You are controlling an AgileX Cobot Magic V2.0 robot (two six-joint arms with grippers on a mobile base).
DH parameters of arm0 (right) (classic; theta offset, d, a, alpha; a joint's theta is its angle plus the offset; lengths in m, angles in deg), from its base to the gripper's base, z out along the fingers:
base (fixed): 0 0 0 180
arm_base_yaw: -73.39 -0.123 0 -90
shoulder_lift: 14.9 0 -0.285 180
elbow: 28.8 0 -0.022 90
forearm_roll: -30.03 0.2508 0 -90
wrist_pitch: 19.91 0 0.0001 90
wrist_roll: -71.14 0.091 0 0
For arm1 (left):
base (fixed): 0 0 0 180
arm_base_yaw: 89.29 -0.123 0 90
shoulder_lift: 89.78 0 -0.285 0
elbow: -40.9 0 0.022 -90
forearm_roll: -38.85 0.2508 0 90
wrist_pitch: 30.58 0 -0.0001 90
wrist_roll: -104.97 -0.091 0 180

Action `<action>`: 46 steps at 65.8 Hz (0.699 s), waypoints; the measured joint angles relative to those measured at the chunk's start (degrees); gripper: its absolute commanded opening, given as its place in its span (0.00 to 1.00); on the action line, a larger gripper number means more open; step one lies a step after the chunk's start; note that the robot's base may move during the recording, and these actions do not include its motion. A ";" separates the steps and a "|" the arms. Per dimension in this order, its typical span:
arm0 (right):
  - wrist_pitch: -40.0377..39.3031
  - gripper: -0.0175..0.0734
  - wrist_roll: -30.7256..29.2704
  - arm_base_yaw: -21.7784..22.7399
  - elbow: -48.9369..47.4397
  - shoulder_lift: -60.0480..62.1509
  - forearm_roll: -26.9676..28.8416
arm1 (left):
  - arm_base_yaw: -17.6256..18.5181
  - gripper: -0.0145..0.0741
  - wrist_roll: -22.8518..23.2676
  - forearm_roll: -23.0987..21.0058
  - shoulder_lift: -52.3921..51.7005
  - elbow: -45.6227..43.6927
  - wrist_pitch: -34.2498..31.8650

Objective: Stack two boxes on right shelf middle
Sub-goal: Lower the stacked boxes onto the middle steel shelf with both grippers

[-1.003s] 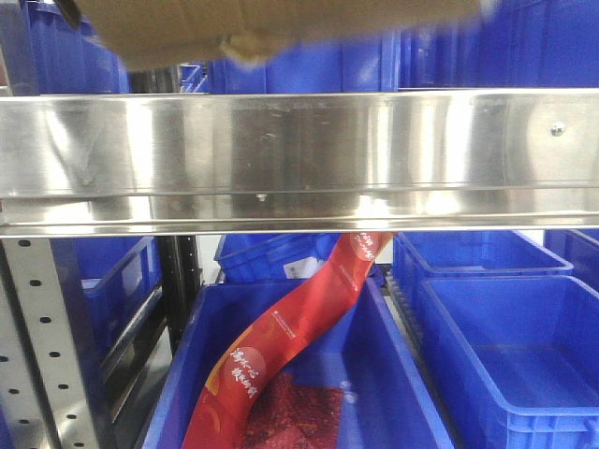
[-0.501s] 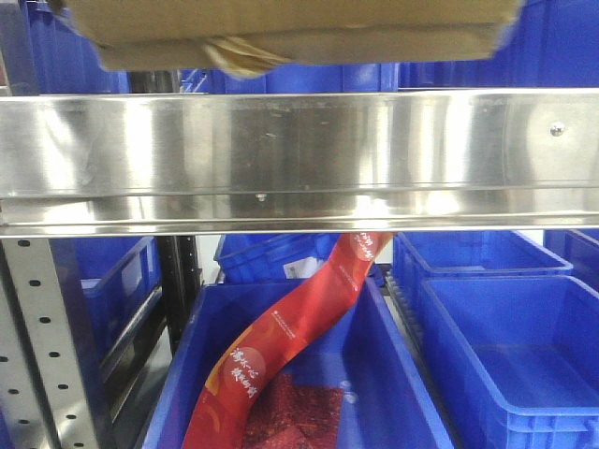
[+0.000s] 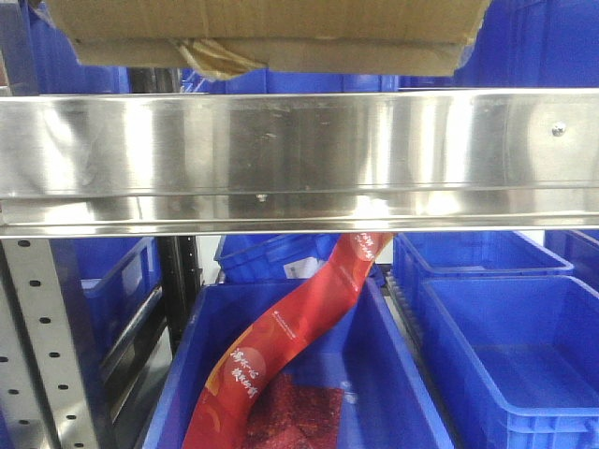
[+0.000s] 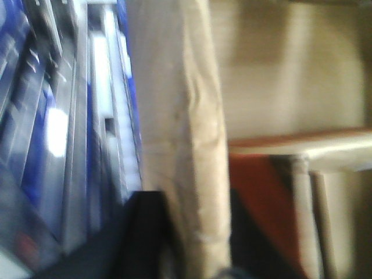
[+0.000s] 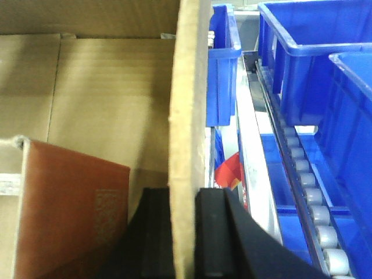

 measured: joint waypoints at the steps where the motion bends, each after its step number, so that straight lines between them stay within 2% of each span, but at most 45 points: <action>1: 0.00 0.42 0.00 0.00 0.00 -0.09 0.00 | 0.00 0.48 0.00 -0.38 0.13 0.00 0.13; 6: 0.00 0.57 0.00 0.00 0.00 -0.38 0.12 | 0.00 0.56 0.00 -1.50 0.65 -0.12 0.00; 13: 0.28 0.68 0.00 -0.03 0.00 -0.71 0.12 | 0.00 0.62 0.00 -1.89 1.41 -0.12 -0.89; 33: 1.01 0.69 0.00 0.08 -1.22 -0.27 0.12 | 0.00 0.61 0.00 -2.59 1.91 -2.44 -2.79; 37: 1.06 0.63 0.00 0.08 -1.22 0.66 0.12 | 0.00 0.58 0.00 -2.59 1.80 -2.79 -2.79; 40: 1.15 0.54 0.00 0.08 -1.31 1.36 0.12 | 0.00 0.51 0.00 -2.59 1.58 -2.84 -2.79; 43: 1.64 0.39 0.00 0.08 -1.46 1.75 0.12 | 0.00 0.40 0.00 -2.48 1.56 -2.93 -2.57; 46: 1.92 0.18 0.00 0.08 -1.46 1.88 0.12 | 0.00 0.25 0.00 -2.23 1.56 -2.93 -2.49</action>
